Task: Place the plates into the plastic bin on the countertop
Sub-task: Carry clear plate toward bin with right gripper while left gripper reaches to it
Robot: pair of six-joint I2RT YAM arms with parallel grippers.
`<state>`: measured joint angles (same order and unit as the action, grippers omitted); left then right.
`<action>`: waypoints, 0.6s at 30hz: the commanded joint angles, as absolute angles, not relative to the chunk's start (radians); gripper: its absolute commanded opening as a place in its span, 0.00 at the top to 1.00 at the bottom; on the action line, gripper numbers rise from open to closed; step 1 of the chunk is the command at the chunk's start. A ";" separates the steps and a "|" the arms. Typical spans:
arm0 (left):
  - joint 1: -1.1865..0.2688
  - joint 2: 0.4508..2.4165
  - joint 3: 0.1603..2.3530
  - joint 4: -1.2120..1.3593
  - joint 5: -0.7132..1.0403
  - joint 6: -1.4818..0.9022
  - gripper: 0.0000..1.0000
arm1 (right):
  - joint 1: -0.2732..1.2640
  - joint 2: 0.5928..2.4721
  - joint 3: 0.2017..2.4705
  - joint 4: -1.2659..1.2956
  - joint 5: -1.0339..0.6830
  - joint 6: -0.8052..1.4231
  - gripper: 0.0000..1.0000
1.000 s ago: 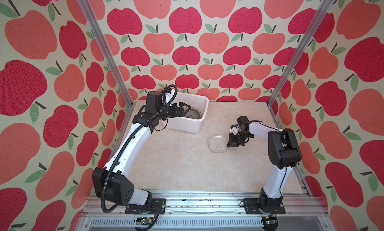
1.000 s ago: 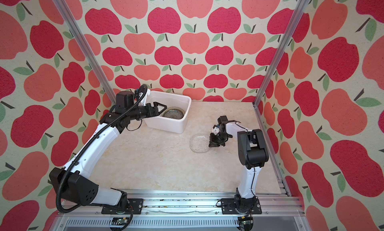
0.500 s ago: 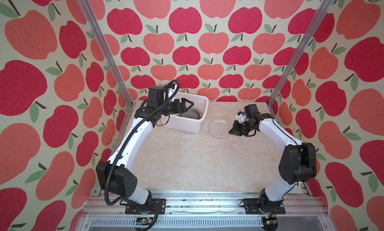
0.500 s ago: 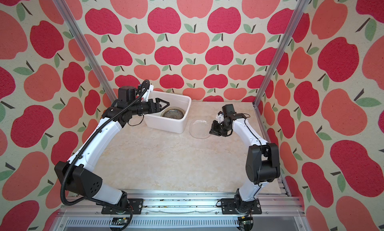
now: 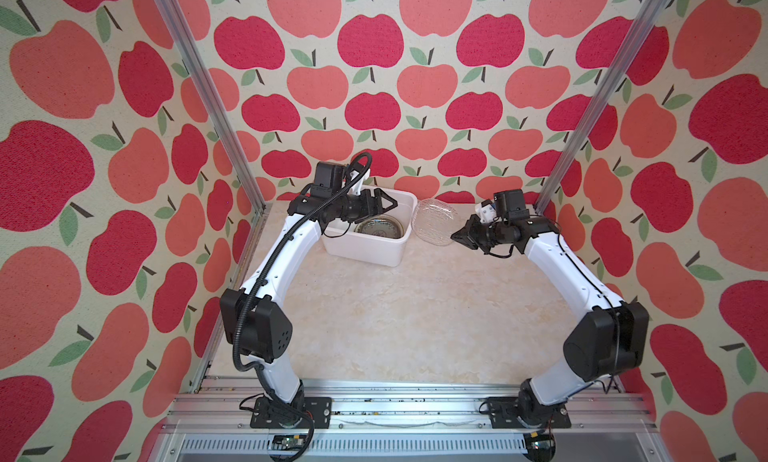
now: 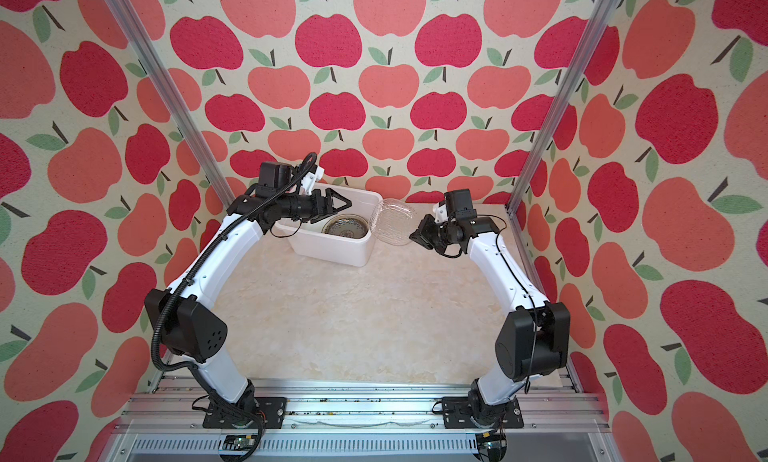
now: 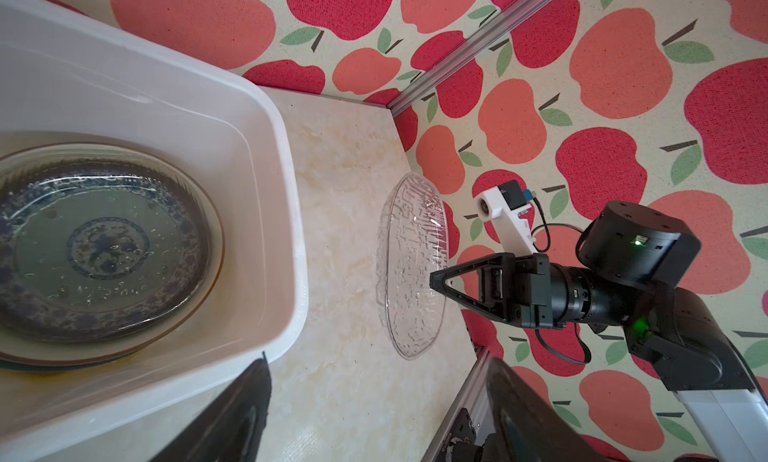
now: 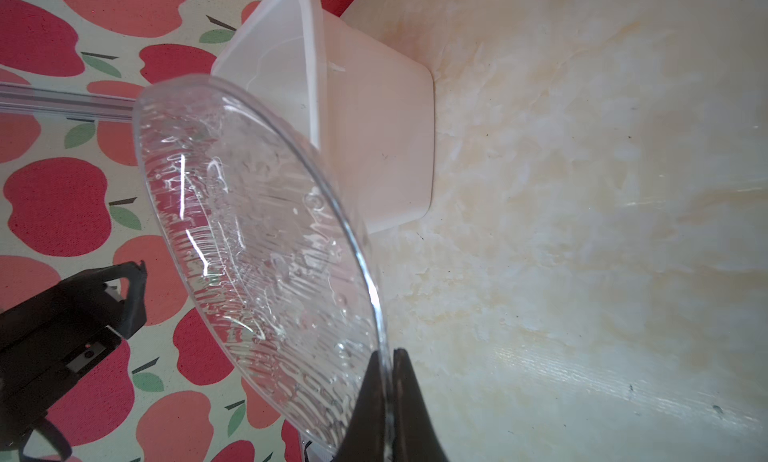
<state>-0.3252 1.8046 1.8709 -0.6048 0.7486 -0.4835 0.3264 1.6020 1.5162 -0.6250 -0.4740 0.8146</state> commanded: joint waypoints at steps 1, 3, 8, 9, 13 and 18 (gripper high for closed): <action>-0.346 1.861 1.975 -0.713 0.800 -0.495 0.21 | 0.356 1.629 1.593 -0.634 -0.497 0.810 1.00; -0.351 1.895 2.019 -0.752 0.799 -0.495 0.24 | 0.374 1.647 1.630 -0.662 -0.495 0.776 1.00; -0.357 1.946 2.078 -0.790 0.813 -0.501 0.36 | 0.404 1.661 1.673 -0.693 -0.497 0.730 1.00; -0.359 1.950 2.087 -0.796 0.812 -0.500 0.39 | 0.405 1.661 1.672 -0.691 -0.499 0.732 1.00; -0.364 1.966 2.112 -0.816 0.808 -0.499 0.56 | 0.407 1.658 1.667 -0.681 -0.505 0.736 1.00; -0.371 1.988 2.150 -0.855 0.800 -0.480 0.74 | 0.409 1.660 1.665 -0.672 -0.520 0.736 1.00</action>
<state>-0.3622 1.9636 2.1029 -0.8043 0.7940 -0.4999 0.4057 1.6543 1.6417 -0.6636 -0.4927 0.7601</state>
